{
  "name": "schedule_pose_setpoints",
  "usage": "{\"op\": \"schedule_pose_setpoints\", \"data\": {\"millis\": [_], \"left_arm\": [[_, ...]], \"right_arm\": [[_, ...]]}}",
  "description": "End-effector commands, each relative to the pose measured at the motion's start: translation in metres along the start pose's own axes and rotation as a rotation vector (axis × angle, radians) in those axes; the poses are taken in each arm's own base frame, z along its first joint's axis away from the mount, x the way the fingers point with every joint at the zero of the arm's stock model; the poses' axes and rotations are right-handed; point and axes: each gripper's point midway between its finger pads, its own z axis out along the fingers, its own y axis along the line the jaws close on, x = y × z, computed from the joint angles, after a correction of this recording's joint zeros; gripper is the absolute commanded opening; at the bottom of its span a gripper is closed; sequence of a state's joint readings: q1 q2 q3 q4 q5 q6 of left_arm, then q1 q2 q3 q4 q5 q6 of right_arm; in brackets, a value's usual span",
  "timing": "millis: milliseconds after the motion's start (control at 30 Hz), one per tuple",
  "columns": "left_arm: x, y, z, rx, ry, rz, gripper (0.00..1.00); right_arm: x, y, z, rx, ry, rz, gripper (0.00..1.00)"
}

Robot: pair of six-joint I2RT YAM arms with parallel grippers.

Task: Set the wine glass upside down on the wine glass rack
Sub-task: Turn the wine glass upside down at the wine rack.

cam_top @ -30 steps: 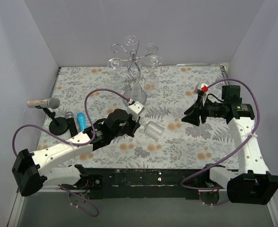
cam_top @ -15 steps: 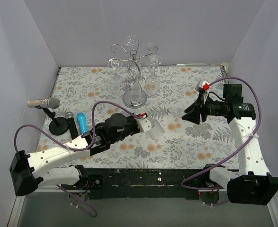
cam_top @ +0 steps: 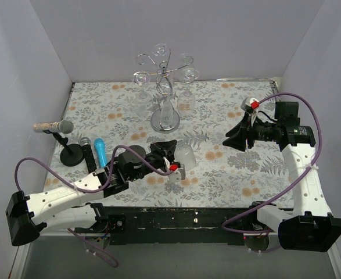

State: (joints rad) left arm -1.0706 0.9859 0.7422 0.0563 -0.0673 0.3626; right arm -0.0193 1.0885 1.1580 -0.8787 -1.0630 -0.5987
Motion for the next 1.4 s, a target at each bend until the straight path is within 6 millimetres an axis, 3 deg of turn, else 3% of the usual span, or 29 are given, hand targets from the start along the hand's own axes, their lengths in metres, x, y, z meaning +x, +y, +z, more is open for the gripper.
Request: {"op": "schedule_pose_setpoints", "data": {"millis": [0,133,500,800,1100,1367], "left_arm": [[-0.027,0.029,-0.014,-0.091,-0.115,0.198,0.00],[-0.027,0.031,-0.014,-0.132,-0.125,0.363,0.00],[-0.022,0.045,-0.015,-0.179,-0.076,0.374,0.00],[-0.011,0.065,-0.044,-0.223,0.022,0.362,0.00],[0.018,0.083,-0.074,-0.262,0.164,0.341,0.00],[0.021,0.094,-0.083,-0.290,0.178,0.326,0.00]], "right_arm": [[-0.027,0.011,-0.001,-0.082,-0.077,-0.016,0.55],[-0.030,0.010,0.000,-0.100,-0.083,-0.003,0.55],[-0.023,0.010,0.001,-0.097,-0.079,-0.004,0.55],[-0.022,0.006,0.003,-0.101,-0.077,0.003,0.55],[-0.021,0.002,0.005,-0.102,-0.075,0.009,0.55],[-0.020,0.000,0.006,-0.101,-0.071,0.014,0.55]]}}
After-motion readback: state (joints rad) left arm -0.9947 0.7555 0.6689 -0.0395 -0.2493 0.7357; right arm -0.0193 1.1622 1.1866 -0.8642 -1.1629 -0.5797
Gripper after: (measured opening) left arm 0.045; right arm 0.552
